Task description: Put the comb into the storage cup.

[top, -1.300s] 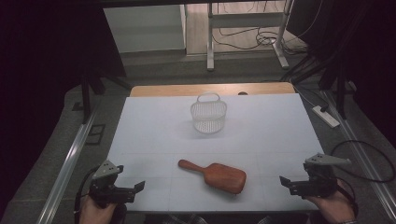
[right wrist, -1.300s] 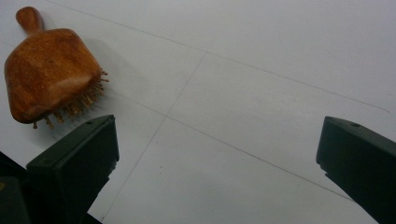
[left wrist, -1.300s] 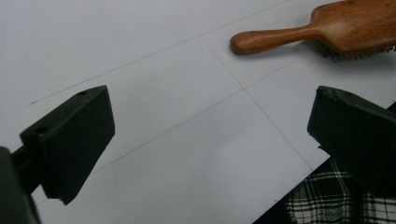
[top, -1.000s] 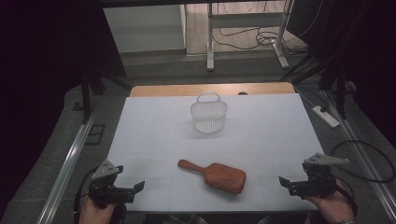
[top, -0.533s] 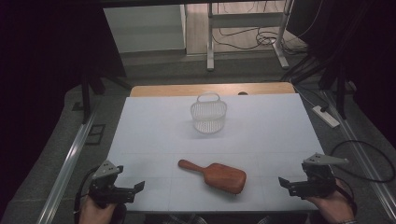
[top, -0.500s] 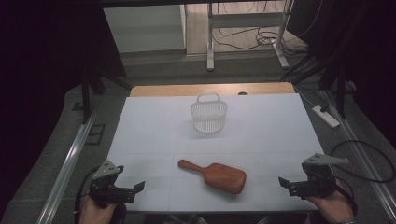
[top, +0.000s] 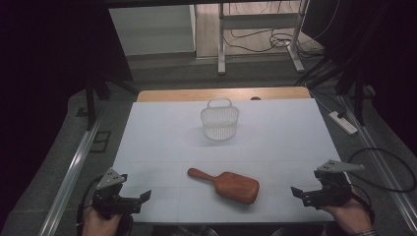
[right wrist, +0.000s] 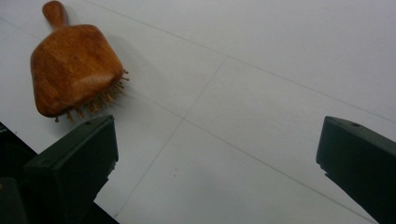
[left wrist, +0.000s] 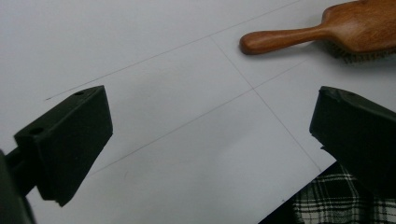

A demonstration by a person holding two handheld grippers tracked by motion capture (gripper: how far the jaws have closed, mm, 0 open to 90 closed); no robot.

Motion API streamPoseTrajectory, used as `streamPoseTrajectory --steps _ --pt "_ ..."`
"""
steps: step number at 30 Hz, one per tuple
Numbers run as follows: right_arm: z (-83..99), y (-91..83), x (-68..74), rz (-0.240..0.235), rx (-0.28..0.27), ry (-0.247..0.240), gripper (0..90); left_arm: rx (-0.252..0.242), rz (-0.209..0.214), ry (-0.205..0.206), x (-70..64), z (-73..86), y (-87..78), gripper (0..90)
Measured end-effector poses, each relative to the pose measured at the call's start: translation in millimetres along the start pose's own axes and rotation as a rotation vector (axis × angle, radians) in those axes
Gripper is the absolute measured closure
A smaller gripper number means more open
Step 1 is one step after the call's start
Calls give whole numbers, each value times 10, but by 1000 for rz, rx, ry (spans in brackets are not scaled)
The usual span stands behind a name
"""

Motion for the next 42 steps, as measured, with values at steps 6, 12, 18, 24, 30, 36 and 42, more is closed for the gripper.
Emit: streamPoseTrajectory --steps 6,12,18,24,30,36,42 --pt "-37 36 31 -46 -2 -12 0 11 3 10 -13 8 16 3" --pt "-82 68 68 -70 5 -37 0 16 5 9 -12 11 23 4" --pt "-191 120 123 -102 -7 -47 0 12 17 0 -7 8 21 5" --pt "-257 151 147 -115 -13 -46 0 11 18 -2 -5 6 23 7" --pt "-339 207 211 -135 -6 -65 0 12 18 2 -8 4 25 7" --pt "-408 295 269 -145 21 -96 0 11 21 -1 -6 1 28 7" --pt "-467 375 337 -161 39 -115 0 9 25 -5 -4 -2 28 8"
Point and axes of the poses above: each handheld gripper's, and its own axes: y roughly forward along the jaws, z roughly out of its underside, x roughly to its left, the point moved 9 cm from there along y, roughly forward along the jaws, and after that the axes turned 6 degrees about -z, right-handed, at the moved point
